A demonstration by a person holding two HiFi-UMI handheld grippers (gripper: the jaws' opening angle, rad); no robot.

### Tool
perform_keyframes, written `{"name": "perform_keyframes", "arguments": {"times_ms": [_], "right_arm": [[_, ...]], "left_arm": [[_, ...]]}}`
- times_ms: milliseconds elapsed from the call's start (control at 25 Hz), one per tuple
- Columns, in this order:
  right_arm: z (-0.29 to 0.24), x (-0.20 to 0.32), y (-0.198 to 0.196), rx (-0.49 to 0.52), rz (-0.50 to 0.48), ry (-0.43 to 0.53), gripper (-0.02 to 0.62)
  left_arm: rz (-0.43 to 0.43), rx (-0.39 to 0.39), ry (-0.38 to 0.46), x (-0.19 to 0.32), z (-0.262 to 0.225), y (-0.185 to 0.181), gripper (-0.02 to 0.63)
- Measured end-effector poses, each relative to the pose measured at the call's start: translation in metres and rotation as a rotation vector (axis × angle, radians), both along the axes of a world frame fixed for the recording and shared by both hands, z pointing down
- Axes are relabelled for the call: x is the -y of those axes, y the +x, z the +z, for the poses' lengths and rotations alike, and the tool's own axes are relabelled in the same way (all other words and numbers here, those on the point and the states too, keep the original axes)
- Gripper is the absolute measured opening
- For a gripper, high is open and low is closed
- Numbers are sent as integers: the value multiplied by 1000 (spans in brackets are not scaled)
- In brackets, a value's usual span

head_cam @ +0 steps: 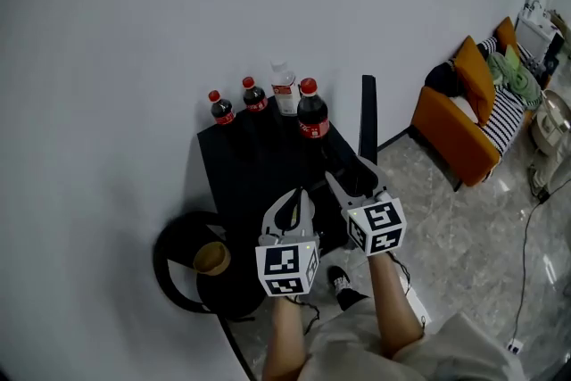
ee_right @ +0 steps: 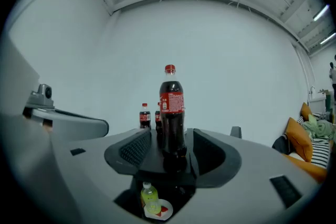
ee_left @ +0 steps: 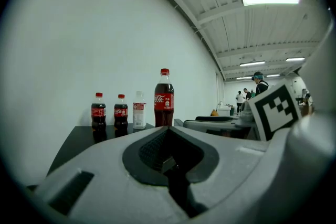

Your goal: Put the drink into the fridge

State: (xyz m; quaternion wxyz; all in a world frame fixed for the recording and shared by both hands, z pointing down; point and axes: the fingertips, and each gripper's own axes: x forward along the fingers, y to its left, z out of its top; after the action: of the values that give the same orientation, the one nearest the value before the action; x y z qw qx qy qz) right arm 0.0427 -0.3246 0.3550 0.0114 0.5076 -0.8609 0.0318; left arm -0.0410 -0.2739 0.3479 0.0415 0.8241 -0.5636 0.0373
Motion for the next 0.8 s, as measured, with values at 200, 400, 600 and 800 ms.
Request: {"name": "perform_keyframes", "arguments": {"times_ms": [200,400,600,800], "right_arm": [[1,46,-19,12,-41,-48,278],[4,77,-41,-14,-105,-81,285],[16,100,-61,-146,-127,-123,285],[18,113,-67,-161,-102,-130,279]], "left_arm": [[-25,5,-7,37,-3,-13,9],[-42,52,12,64,-9,-18,9],[-63,67,20,82,-13,-28,9],[-73,59,33,94,-17,-37,9]]}}
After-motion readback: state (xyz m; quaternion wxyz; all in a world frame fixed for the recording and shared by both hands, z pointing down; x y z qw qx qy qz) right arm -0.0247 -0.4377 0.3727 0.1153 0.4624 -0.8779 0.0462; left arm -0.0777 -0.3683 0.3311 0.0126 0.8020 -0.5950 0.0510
